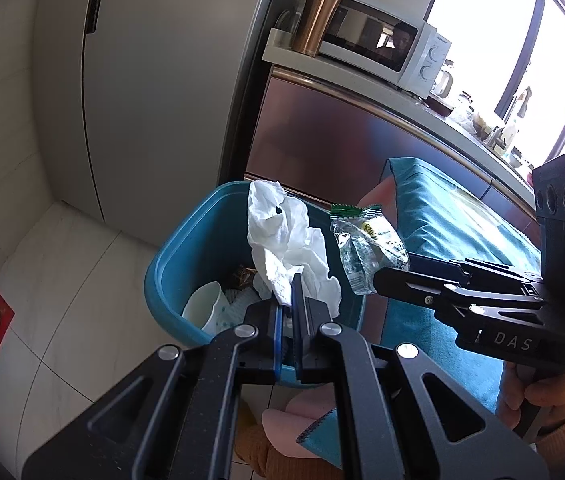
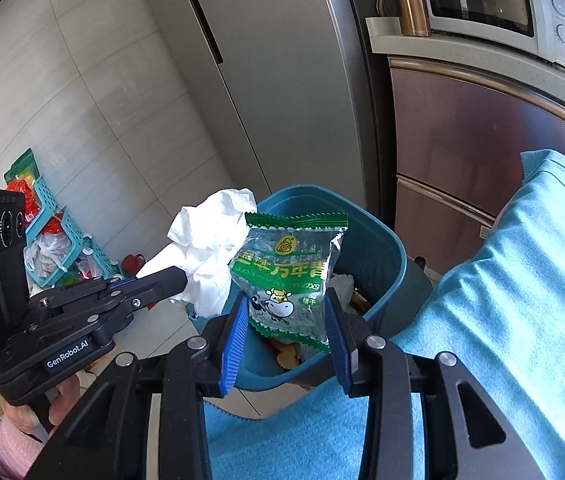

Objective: Collect trash
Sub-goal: 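Carry the tissue and candy wrapper over the teal bin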

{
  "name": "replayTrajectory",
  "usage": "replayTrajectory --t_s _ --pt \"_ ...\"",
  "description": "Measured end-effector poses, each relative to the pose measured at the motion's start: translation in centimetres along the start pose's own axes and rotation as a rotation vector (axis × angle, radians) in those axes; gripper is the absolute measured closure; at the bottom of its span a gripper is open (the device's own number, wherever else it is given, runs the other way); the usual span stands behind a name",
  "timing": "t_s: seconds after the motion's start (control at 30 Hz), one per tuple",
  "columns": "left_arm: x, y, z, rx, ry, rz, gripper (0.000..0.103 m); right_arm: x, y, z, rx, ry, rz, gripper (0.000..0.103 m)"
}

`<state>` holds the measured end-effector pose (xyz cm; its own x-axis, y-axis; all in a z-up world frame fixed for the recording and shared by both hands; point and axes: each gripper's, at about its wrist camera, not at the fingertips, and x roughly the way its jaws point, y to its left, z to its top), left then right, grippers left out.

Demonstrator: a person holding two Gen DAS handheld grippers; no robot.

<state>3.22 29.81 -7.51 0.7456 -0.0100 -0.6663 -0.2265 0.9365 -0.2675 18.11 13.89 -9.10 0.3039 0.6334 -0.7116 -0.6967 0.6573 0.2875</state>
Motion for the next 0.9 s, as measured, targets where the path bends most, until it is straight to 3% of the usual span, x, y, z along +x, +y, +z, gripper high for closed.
replayTrajectory --t_s 0.9 --pt "4.9 0.9 0.7 -0.020 0.067 0.025 0.098 4.2 -0.8 1.7 0.046 0.110 -0.006 0.062"
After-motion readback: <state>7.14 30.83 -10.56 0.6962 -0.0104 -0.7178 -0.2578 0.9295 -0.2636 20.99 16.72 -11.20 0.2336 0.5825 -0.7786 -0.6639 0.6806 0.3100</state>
